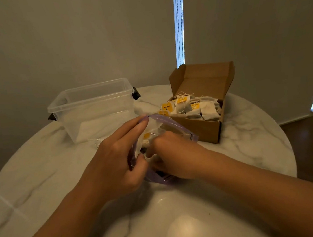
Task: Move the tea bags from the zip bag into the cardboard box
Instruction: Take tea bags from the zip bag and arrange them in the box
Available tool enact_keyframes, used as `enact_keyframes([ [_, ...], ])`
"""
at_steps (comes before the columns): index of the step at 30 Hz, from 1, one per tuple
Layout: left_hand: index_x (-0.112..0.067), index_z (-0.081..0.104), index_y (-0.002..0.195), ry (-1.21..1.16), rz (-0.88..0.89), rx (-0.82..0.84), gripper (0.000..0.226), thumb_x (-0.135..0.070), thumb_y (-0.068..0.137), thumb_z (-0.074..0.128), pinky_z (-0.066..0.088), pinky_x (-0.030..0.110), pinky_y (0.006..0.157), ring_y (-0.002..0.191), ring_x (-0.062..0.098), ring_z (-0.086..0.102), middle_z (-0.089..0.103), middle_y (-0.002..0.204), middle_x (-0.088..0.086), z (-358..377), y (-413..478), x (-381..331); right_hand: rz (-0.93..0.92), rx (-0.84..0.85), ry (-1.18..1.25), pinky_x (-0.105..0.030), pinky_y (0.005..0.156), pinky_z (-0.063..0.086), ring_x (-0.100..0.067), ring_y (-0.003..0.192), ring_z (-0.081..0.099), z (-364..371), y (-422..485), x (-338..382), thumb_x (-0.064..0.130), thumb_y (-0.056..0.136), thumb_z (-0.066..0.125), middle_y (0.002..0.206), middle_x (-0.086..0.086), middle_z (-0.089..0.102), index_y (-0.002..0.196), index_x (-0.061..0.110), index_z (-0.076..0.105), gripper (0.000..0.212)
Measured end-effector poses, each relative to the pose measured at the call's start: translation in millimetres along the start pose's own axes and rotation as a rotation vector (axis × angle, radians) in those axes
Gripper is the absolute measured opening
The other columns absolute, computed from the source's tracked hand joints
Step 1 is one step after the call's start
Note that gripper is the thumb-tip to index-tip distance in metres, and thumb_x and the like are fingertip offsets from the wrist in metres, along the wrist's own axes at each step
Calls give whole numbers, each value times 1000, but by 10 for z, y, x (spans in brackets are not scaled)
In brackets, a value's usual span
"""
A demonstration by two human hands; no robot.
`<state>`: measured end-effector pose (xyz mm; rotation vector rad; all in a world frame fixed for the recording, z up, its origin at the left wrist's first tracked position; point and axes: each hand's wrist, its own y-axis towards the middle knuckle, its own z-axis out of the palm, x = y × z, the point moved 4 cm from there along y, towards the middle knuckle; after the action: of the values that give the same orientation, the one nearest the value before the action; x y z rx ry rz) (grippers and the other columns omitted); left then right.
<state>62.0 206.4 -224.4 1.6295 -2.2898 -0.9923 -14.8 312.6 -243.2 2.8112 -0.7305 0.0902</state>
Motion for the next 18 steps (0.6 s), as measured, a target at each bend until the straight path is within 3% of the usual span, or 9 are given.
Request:
enact_keyframes([
  [3, -7, 50, 143, 0, 3, -1, 67, -27, 79, 49, 36, -1, 83, 101, 27, 54, 50, 147, 0, -7, -1, 3, 62, 64, 13, -29, 58, 42, -20, 69, 57, 2, 87, -7, 26, 90, 63, 71, -1, 54, 73, 16, 60, 20],
  [7, -7, 51, 142, -2, -1, 2, 66, -25, 79, 49, 35, -1, 83, 101, 26, 52, 51, 146, 0, -11, 3, 8, 87, 70, 41, -27, 57, 39, -17, 66, 50, -6, 113, 18, 21, 91, 62, 65, 4, 42, 66, 22, 47, 29],
  [9, -6, 51, 142, -10, -1, 12, 66, -25, 79, 49, 35, -1, 84, 103, 22, 56, 51, 146, 1, -15, 7, 3, 48, 51, -2, -27, 59, 37, -16, 66, 45, 16, 79, 67, 18, 91, 61, 67, 2, 43, 72, 19, 53, 21],
  [11, -6, 51, 143, -13, 5, 21, 67, -26, 79, 49, 38, 2, 87, 113, 15, 60, 51, 146, 1, -20, 10, -7, -14, -4, -58, -28, 65, 39, -18, 72, 46, 32, 35, 122, 21, 90, 64, 81, -5, 58, 89, 15, 64, 6],
  [15, -7, 51, 142, -21, 10, 20, 66, -26, 79, 49, 38, 1, 86, 106, 16, 61, 52, 145, 0, -30, 12, -31, -51, -65, -83, -32, 71, 41, -26, 90, 61, 50, -5, 128, 17, 89, 65, 99, -11, 67, 100, 11, 68, 13],
  [18, -6, 50, 143, -24, 21, 18, 66, -26, 80, 49, 45, 10, 94, 121, 13, 58, 51, 146, 1, -30, 12, -44, -69, -103, -73, -32, 72, 44, -25, 91, 62, 54, -23, 97, 15, 89, 64, 97, -9, 68, 99, 13, 70, 12],
])
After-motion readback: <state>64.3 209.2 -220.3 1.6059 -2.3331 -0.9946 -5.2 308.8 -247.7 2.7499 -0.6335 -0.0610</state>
